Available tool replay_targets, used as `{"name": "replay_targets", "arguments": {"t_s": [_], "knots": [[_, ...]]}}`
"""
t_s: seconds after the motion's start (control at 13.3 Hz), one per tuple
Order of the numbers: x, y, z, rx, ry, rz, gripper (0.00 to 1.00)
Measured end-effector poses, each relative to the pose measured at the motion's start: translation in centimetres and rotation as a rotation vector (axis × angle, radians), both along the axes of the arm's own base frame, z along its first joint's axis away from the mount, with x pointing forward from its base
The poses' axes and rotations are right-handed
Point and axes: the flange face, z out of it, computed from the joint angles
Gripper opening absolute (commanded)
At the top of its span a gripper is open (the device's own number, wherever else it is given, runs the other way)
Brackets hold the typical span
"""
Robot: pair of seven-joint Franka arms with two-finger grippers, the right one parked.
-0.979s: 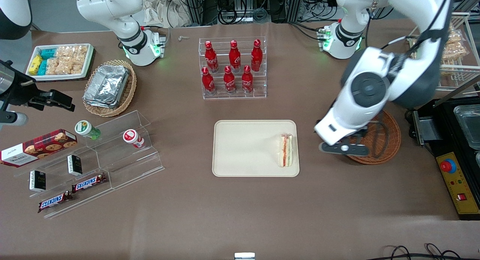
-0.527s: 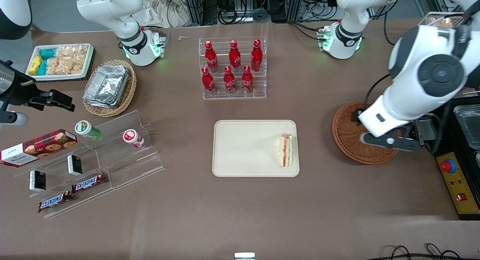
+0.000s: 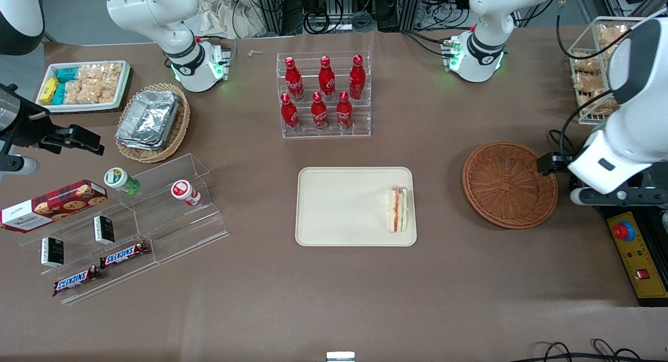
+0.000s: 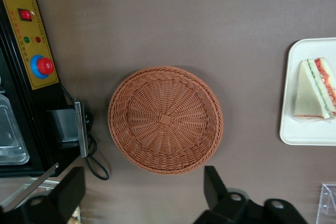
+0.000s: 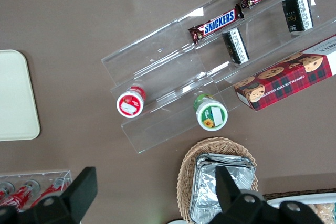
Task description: Place sandwich from basket to tray
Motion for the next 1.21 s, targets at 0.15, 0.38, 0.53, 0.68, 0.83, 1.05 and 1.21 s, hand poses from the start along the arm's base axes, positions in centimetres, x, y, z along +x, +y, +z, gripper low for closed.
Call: {"name": "replay_targets", "arguments": {"t_s": [0.15,0.38,0.53,0.68,0.83,1.05,1.21], "knots": [[-0.1,1.1,0.3,-0.007,-0.005,0.021,1.0],[-0.1,1.1,0.5,-0.01,-0.007,0.022,1.0],[-0.1,1.9,0.5,-0.009,-0.007,0.037,1.0],[0.0,2.6,0.5,-0.009,-0.008,0.048,1.0],[0.0,2.2,0.5,-0.007,-0.008,0.044,1.0],[0.2,3.3,0.4,-0.029,-0.015,0.096,1.0],[0.2,4.6,1.2,-0.052,-0.042,0.106,1.0]]}}
